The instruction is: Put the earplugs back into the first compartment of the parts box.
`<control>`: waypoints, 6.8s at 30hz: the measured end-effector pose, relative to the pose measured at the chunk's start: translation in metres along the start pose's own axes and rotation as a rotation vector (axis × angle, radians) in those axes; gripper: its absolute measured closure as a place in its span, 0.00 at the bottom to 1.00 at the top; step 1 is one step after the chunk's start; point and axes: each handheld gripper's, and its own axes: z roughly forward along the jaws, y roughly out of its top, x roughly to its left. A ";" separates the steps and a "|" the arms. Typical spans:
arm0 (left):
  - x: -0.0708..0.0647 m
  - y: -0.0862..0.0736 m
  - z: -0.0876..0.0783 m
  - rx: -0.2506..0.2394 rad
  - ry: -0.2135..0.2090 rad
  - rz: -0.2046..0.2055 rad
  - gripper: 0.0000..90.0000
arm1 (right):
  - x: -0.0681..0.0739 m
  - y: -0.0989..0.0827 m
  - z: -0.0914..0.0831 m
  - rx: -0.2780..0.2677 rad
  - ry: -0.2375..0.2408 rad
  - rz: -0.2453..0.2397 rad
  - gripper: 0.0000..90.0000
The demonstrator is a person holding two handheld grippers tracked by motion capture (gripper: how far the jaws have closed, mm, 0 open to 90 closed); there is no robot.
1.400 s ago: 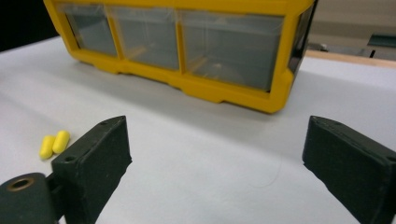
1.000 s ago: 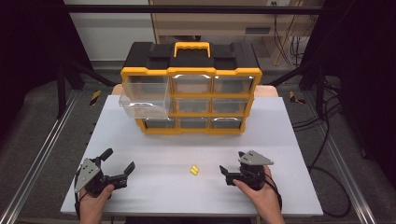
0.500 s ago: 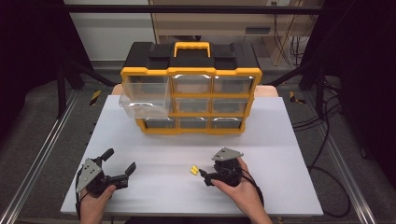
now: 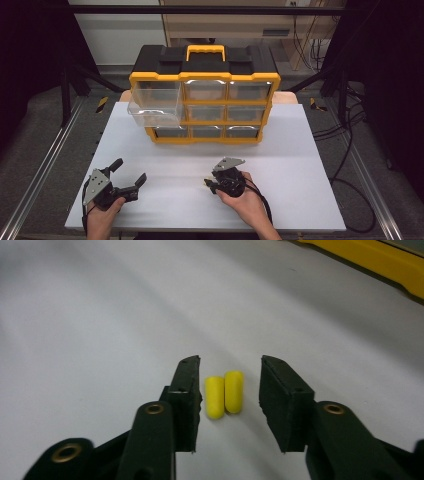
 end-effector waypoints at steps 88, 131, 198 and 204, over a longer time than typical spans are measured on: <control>-0.003 -0.003 0.007 0.043 -0.018 0.015 0.02 | 0.027 0.236 -0.098 -0.498 -0.020 -0.162 0.92; 0.000 -0.003 0.005 0.036 0.003 0.012 0.01 | 0.006 0.191 -0.118 -0.517 -0.115 -0.127 0.07; 0.001 -0.003 0.004 0.034 0.005 0.017 0.01 | -0.013 0.033 -0.064 -0.258 -0.077 0.018 0.08; 0.000 -0.003 0.004 0.035 0.003 0.017 0.01 | -0.008 0.025 -0.055 -0.219 -0.067 0.022 0.09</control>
